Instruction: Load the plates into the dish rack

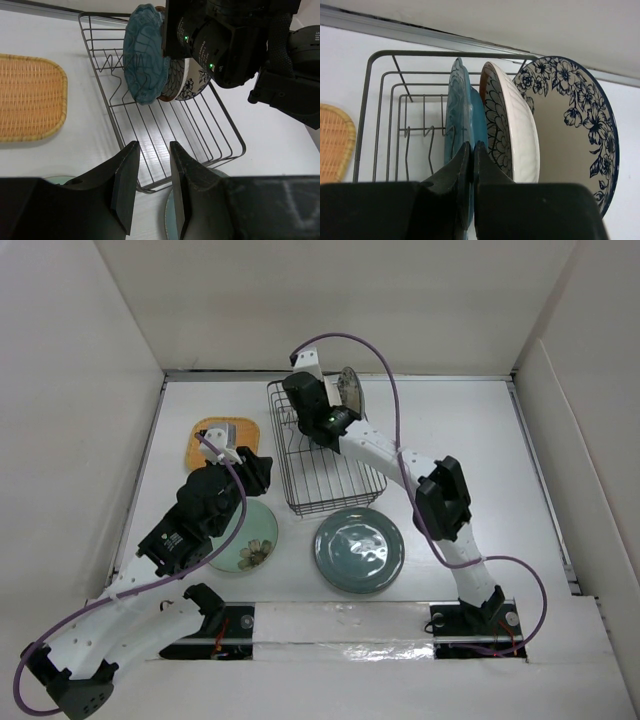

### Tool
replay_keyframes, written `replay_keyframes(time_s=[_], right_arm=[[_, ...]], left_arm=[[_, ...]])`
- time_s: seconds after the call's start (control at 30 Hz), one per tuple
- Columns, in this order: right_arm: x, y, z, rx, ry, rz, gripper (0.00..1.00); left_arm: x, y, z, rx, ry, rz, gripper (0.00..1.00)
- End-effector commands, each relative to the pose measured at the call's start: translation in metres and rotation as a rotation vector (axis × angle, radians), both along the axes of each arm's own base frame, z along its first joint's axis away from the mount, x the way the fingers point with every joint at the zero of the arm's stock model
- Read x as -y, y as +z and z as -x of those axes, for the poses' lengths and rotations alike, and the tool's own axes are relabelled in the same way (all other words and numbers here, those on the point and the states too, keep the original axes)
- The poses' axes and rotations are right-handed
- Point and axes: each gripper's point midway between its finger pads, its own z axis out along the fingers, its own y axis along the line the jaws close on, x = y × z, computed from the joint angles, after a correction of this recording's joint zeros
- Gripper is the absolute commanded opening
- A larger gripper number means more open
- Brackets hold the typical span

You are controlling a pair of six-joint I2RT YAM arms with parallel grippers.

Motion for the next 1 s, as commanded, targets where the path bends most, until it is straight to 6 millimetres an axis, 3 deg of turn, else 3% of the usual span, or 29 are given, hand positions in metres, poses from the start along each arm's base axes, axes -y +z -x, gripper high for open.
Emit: replay_keyframes(time_s=[0.0, 0.07, 0.1, 0.17, 0.2, 0.33, 0.4, 0.43, 0.5, 0.53, 0.57, 0.63, 0.67, 0.7, 0.73, 0.77, 0.8, 0.87, 0.9, 0.93, 0.97], right_arm=[[-0.004, 0.036, -0.001, 0.053, -0.020, -0.212, 0.00], [0.002, 0.043, 0.001, 0.066, -0.046, -0.229, 0.10], [0.004, 0.050, 0.001, 0.077, -0.054, -0.245, 0.30], [0.011, 0.063, 0.000, 0.091, -0.065, -0.262, 0.47], [0.013, 0.081, 0.002, 0.112, -0.063, -0.294, 0.61], [0.031, 0.123, 0.007, 0.152, -0.057, -0.358, 0.78], [0.034, 0.137, 0.015, 0.163, -0.037, -0.391, 0.80], [0.048, 0.161, 0.022, 0.195, -0.036, -0.427, 0.81], [0.056, 0.159, 0.033, 0.187, -0.022, -0.436, 0.83], [0.074, 0.185, 0.048, 0.222, -0.017, -0.473, 0.83], [0.078, 0.157, 0.055, 0.184, -0.007, -0.447, 0.83], [0.090, 0.145, 0.079, 0.161, 0.025, -0.476, 0.51], [0.104, 0.170, 0.108, 0.200, 0.087, -0.556, 0.37], [0.108, 0.107, 0.123, 0.087, 0.086, -0.541, 0.00], [0.115, 0.090, 0.139, 0.049, 0.097, -0.564, 0.00], [0.128, 0.092, 0.168, 0.032, 0.136, -0.623, 0.00], [0.134, 0.030, 0.189, -0.091, 0.108, -0.630, 0.00], [0.150, -0.022, 0.225, -0.236, 0.065, -0.636, 0.00], [0.163, -0.035, 0.243, -0.274, 0.035, -0.663, 0.08], [0.176, -0.074, 0.260, -0.367, -0.073, -0.711, 0.17], [0.192, -0.098, 0.278, -0.439, -0.139, -0.686, 0.26]], left_arm=[[0.002, 0.008, 0.000, 0.024, -0.008, 0.028, 0.28], [0.002, 0.008, 0.000, 0.024, -0.008, 0.028, 0.28], [0.002, 0.008, 0.000, 0.023, -0.008, 0.027, 0.28], [0.002, 0.008, 0.000, 0.023, -0.008, 0.027, 0.28], [0.002, 0.006, 0.000, 0.021, -0.008, 0.025, 0.28], [0.004, 0.005, -0.001, 0.017, -0.014, 0.022, 0.28], [0.004, 0.005, -0.001, 0.016, -0.017, 0.024, 0.28], [0.005, 0.005, 0.000, 0.016, -0.020, 0.025, 0.28], [0.006, 0.006, 0.000, 0.016, -0.023, 0.026, 0.28], [0.007, 0.005, 0.000, 0.015, -0.029, 0.026, 0.28], [0.007, 0.005, 0.000, 0.014, -0.031, 0.026, 0.28], [0.007, 0.007, 0.002, 0.019, -0.037, 0.030, 0.28], [0.007, 0.007, 0.002, 0.021, -0.039, 0.033, 0.28], [0.007, 0.008, 0.002, 0.022, -0.039, 0.032, 0.28], [0.007, 0.009, 0.003, 0.025, -0.045, 0.036, 0.28], [0.008, 0.010, 0.004, 0.029, -0.048, 0.039, 0.28], [0.008, 0.011, 0.004, 0.031, -0.049, 0.041, 0.28], [0.011, 0.012, 0.004, 0.032, -0.063, 0.044, 0.28], [0.011, 0.011, 0.004, 0.029, -0.066, 0.043, 0.28], [0.013, 0.010, 0.004, 0.026, -0.074, 0.042, 0.28], [0.014, 0.010, 0.004, 0.025, -0.077, 0.041, 0.28]])
